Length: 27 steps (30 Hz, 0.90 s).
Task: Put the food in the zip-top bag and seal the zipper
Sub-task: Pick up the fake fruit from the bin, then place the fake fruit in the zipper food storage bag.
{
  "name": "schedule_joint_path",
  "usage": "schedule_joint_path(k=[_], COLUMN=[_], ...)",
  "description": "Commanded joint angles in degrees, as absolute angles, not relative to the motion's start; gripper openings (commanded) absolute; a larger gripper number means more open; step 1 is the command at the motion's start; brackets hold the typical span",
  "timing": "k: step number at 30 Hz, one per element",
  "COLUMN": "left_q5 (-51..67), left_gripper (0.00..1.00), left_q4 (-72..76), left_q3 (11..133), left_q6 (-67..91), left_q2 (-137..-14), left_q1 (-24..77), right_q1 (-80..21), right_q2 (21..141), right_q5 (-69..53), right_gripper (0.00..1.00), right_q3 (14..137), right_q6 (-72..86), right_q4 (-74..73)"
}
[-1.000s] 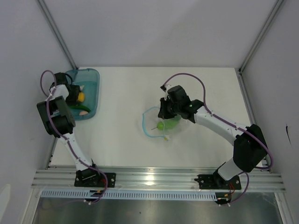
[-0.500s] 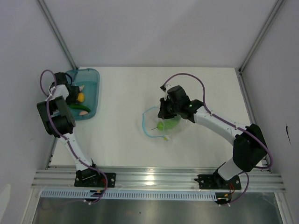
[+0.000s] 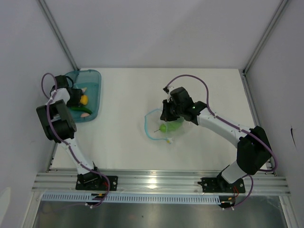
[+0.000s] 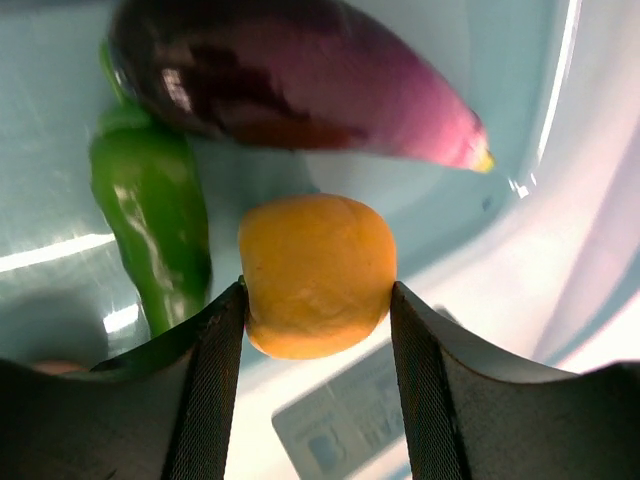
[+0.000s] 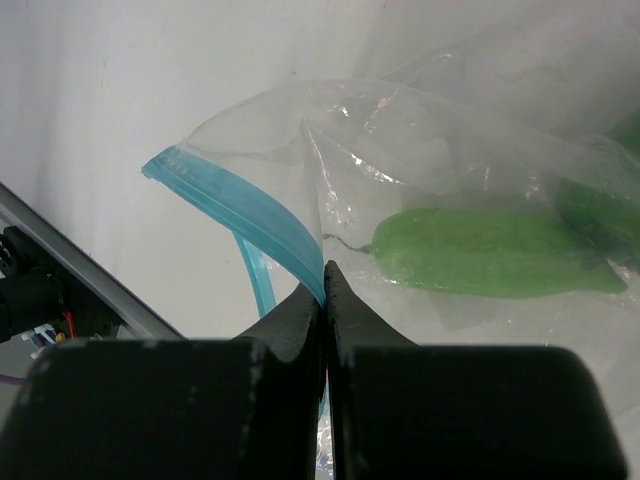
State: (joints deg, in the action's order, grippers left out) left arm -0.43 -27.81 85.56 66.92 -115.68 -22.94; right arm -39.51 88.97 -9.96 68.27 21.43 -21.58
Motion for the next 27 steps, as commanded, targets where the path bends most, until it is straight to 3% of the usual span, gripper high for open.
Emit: schedule_joint_path(k=[1, 7, 15, 21, 27], left_q5=[3.95, 7.47, 14.75, 23.81, 27.06], left_gripper=[0.1, 0.01, 0.01, 0.0, 0.01], left_q4=[-25.67, -21.72, -17.76, -2.38, -6.24], left_q3=[83.94, 76.03, 64.26, 44.58, 44.21], left_q6=[66.36, 68.38, 66.8, 65.4, 56.52], left_q2=[-108.04, -99.86, -85.2, -70.17, -61.1], left_q1=[-23.03, -23.03, -20.48, -13.91, -4.76], right_q1=[-39.29, -39.2, -39.02, -39.37, -39.81], right_q2=[89.12, 87.45, 86.75, 86.49, 86.04], right_q5=[-10.72, -8.27, -5.89, -5.89, -5.1], right_gripper=[0.0, 0.0, 0.0, 0.0, 0.0], right_q3=[70.14, 69.79, 70.49, 70.4, 70.49], right_q6=[22.94, 23.12, 23.29, 24.43, 24.52], right_q4=[-21.53, -22.76, -24.0, -23.82, -24.35])
